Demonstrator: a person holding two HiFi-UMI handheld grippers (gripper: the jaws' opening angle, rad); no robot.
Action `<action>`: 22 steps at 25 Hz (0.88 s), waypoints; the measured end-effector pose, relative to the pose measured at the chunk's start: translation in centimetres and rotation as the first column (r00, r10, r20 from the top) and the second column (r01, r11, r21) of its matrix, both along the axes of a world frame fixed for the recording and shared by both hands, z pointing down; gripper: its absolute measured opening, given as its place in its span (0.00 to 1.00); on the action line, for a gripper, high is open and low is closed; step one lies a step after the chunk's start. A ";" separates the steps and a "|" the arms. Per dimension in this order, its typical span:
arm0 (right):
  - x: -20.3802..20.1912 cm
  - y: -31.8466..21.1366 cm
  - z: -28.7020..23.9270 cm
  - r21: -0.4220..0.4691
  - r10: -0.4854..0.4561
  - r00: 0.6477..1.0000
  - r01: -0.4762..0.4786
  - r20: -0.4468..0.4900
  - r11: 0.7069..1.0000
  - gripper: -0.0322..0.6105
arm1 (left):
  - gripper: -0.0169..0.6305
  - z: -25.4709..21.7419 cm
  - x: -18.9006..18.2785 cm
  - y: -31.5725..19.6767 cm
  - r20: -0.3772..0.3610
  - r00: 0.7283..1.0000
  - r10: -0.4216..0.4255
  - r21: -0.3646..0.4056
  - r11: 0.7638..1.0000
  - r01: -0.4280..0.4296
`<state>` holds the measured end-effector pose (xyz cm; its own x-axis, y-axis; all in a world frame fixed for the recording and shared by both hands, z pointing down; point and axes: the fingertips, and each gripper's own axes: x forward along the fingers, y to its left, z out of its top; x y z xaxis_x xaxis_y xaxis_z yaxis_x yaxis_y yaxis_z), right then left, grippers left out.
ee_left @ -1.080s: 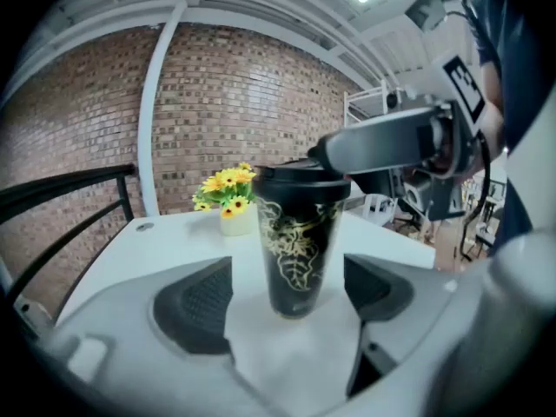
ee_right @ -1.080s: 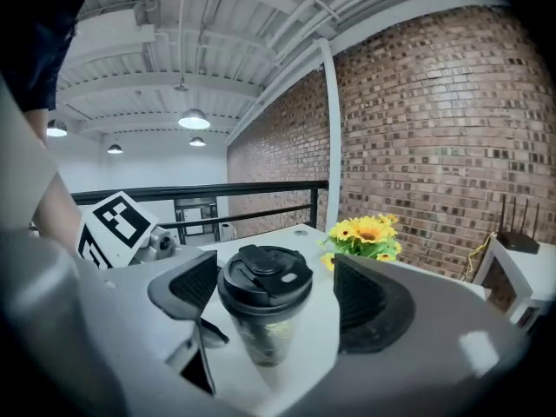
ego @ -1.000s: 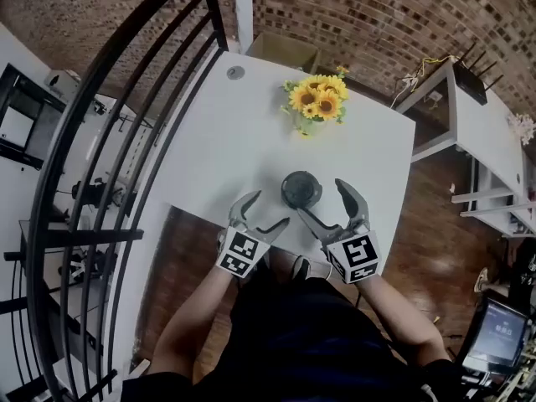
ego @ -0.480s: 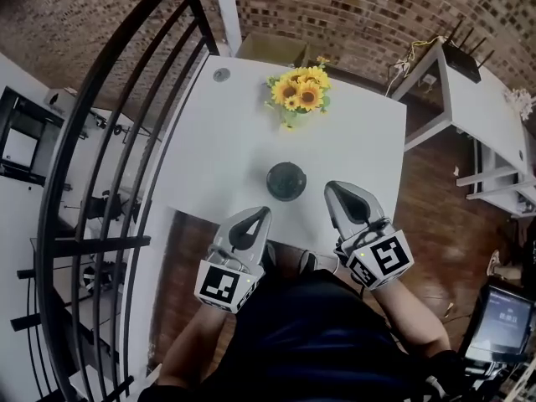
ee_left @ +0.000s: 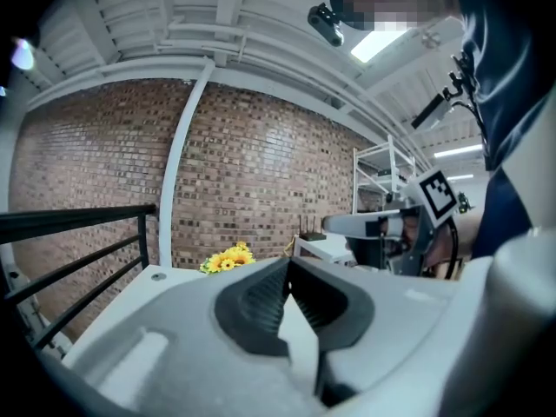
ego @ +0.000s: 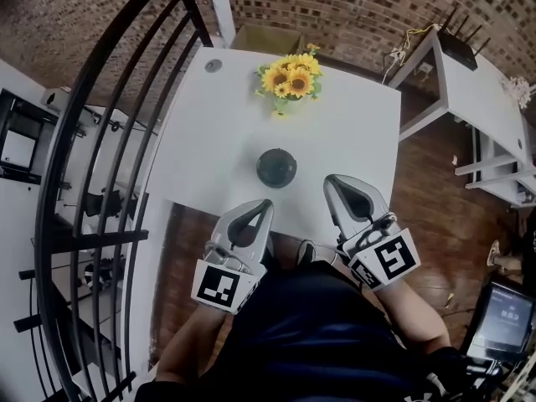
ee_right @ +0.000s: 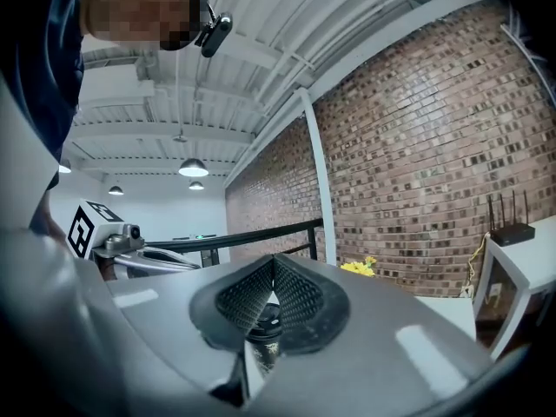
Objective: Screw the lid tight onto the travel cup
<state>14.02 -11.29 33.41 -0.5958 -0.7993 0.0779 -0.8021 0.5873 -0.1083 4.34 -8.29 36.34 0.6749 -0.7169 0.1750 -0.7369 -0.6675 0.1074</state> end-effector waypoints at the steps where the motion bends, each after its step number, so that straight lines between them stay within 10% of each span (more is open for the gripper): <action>1: 0.0 0.1 0.0 0.004 -0.001 1.000 0.001 -0.003 1.000 0.07 | 0.03 0.0 0.2 0.1 -0.001 1.000 0.003 0.004 1.000 -0.003; 22: -0.4 0.5 0.3 0.006 -0.010 0.999 0.011 -0.035 1.000 0.07 | 0.03 0.3 -0.5 0.4 0.004 1.000 -0.011 0.015 1.000 0.011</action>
<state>13.57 -10.79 33.67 -0.6011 -0.7936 0.0944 -0.7991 0.5962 -0.0768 3.81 -7.84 36.66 0.6665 -0.7265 0.1669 -0.7443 -0.6611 0.0945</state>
